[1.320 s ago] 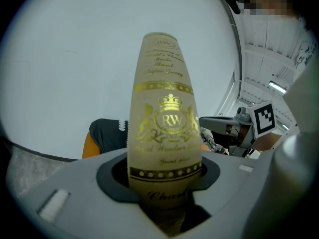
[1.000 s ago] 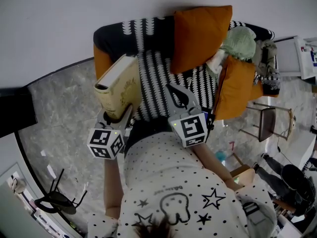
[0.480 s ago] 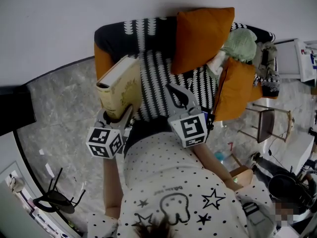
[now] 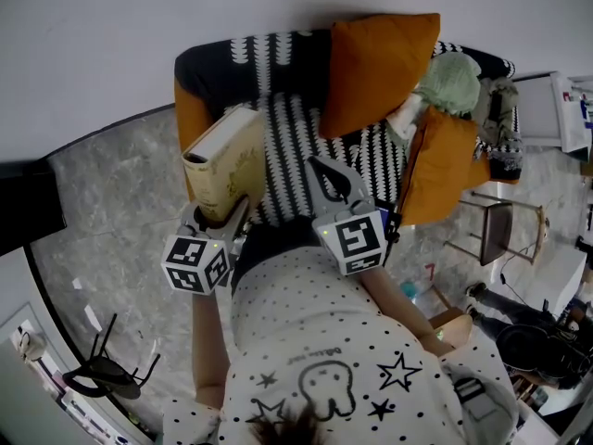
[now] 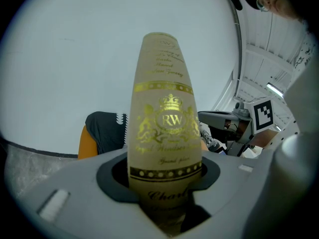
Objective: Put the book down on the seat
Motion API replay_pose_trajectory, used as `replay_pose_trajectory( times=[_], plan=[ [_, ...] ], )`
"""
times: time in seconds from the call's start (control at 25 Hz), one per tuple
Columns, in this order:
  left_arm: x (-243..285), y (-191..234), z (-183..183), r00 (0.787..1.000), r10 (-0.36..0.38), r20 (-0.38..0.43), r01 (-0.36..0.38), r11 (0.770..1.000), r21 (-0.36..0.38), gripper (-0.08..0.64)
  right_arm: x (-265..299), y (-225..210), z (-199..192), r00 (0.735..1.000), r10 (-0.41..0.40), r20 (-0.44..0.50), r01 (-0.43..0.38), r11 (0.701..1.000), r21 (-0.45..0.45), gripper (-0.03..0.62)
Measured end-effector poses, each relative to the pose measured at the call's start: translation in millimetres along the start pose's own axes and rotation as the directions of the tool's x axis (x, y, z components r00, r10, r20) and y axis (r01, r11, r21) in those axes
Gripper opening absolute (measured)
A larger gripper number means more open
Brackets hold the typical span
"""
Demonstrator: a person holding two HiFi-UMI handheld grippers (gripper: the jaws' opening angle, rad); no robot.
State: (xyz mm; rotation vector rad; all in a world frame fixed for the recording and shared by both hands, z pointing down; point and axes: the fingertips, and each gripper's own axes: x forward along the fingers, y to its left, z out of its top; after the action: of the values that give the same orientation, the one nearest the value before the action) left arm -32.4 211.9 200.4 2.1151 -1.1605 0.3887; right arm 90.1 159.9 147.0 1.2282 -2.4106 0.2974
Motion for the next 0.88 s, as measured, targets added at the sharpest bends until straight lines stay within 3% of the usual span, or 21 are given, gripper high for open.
replay_pose_trajectory(
  times=[0.88],
  plan=[
    [47,11,-38,0.990,-0.086,-0.111,0.078,0.994,-0.075,0.229,7,3,-23,0.998,0.007,-0.058,-0.006,1.000,0.020,-0.006]
  ],
)
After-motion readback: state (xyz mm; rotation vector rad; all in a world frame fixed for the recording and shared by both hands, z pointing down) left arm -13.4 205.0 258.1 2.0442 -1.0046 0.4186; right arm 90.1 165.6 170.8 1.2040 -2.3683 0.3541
